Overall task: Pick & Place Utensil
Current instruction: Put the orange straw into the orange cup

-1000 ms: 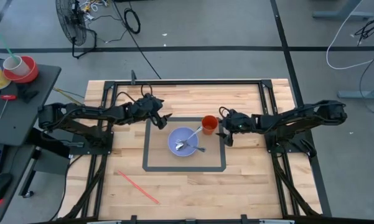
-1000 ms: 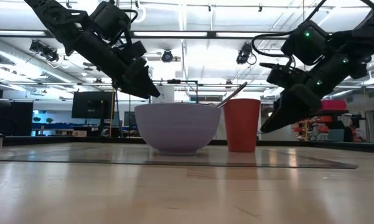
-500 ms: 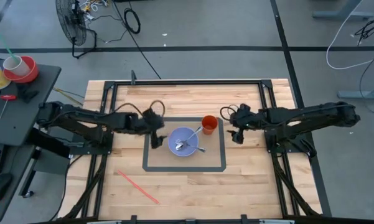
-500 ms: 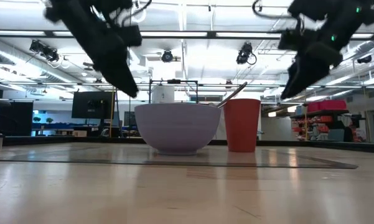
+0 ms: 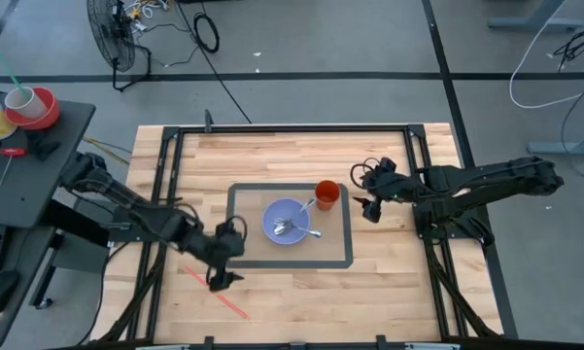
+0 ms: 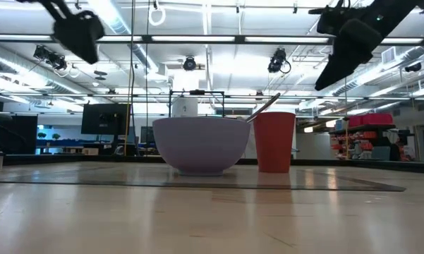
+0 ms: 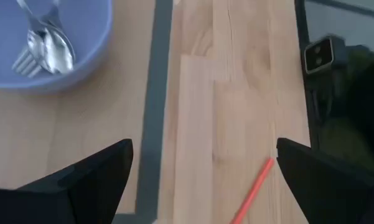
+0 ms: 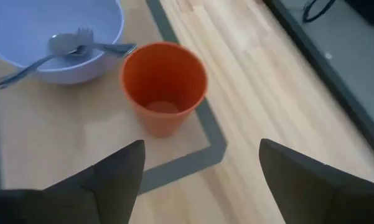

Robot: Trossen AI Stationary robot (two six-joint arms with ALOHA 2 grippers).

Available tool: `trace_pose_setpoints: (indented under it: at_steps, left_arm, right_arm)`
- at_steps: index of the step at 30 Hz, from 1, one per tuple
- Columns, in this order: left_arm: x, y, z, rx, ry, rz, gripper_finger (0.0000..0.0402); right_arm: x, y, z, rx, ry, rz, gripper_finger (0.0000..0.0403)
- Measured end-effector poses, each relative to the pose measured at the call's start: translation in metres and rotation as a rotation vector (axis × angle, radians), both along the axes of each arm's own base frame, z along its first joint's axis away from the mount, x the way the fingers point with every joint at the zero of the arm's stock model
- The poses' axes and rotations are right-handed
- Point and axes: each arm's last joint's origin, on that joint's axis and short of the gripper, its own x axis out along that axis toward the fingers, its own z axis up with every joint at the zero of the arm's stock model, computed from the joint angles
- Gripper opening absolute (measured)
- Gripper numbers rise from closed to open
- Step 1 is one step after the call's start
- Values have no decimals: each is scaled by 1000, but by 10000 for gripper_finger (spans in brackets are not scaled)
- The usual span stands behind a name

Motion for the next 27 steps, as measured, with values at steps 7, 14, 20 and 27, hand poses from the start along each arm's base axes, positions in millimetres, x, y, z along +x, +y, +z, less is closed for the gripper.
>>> trace_pose_setpoints:
  at_steps: [7,14,20,27]
  left_arm:
    - [-14,-36,-14,68,10,-31,399]
    - [-23,-69,-55,130,193,-120,398]
    - [-26,-87,-89,181,300,-155,375]
    - [-25,-99,-115,200,347,-195,324]
  right_arm:
    - [-3,21,-2,130,-28,-17,291]
    - [-2,50,2,241,-133,24,264]
    - [5,76,-5,275,-222,108,235]
    - [11,96,-16,300,-219,158,195]
